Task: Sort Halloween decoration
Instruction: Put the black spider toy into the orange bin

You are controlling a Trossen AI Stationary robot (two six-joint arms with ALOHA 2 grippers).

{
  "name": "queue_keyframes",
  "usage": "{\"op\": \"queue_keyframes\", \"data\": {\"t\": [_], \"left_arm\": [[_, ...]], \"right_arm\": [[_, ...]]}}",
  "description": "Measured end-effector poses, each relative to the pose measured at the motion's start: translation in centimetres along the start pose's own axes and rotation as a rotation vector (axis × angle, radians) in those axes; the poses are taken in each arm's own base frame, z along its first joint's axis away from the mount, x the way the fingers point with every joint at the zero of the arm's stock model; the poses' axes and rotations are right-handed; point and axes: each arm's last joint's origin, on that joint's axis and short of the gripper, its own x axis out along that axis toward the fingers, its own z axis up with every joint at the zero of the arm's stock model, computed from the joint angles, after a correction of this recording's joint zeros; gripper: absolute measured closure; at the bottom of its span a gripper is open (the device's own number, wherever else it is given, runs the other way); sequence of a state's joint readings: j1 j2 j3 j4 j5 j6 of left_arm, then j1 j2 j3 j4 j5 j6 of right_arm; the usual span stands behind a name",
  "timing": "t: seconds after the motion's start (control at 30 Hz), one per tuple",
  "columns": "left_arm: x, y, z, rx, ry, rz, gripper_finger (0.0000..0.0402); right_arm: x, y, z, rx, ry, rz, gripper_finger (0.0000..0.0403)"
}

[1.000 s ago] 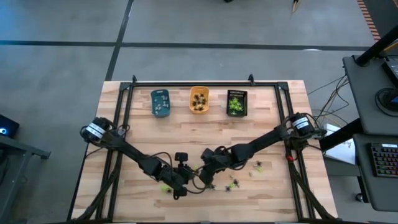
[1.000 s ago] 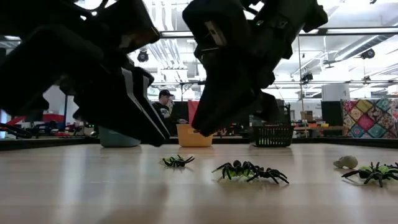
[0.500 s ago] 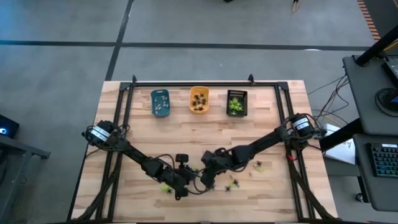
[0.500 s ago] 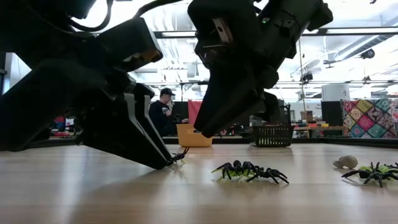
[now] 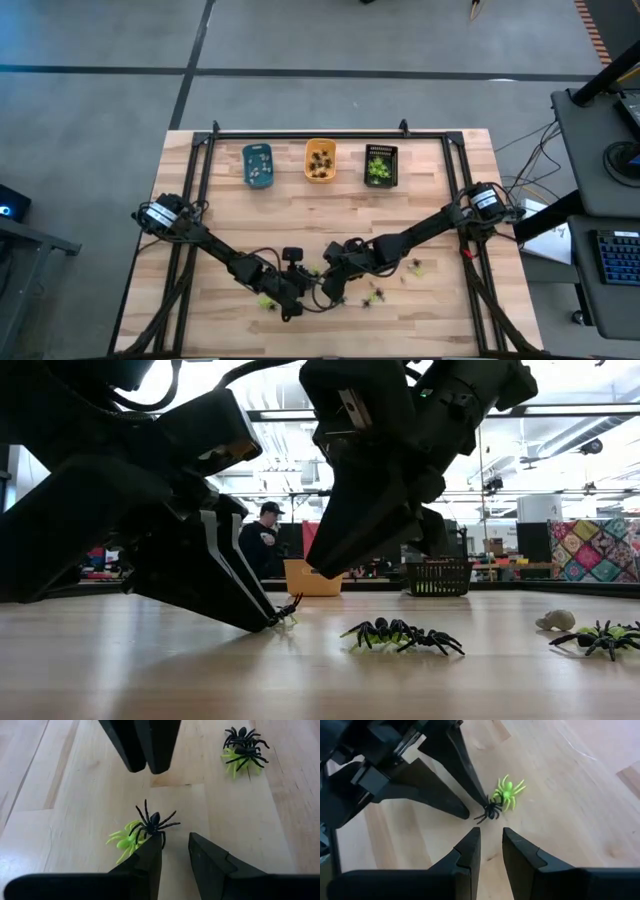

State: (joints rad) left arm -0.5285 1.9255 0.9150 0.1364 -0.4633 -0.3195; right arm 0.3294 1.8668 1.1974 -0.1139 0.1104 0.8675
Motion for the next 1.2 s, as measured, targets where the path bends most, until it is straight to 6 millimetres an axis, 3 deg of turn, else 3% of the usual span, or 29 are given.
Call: {"op": "queue_keyframes", "data": {"t": [0.27, 0.67, 1.2], "left_arm": [[0.01, 0.00, -0.01, -0.004, 0.001, 0.000, 0.0318], [0.01, 0.00, -0.02, -0.004, 0.000, -0.001, 0.0318], [0.03, 0.00, -0.02, -0.006, -0.002, -0.001, 0.0318]], "right_arm": [[0.11, -0.42, -0.09, 0.016, -0.046, -0.053, 0.0348], [0.23, -0.32, -0.11, 0.069, -0.057, -0.005, 0.0266], [0.32, -0.47, -0.04, 0.094, -0.120, -0.016, 0.0266]]}}
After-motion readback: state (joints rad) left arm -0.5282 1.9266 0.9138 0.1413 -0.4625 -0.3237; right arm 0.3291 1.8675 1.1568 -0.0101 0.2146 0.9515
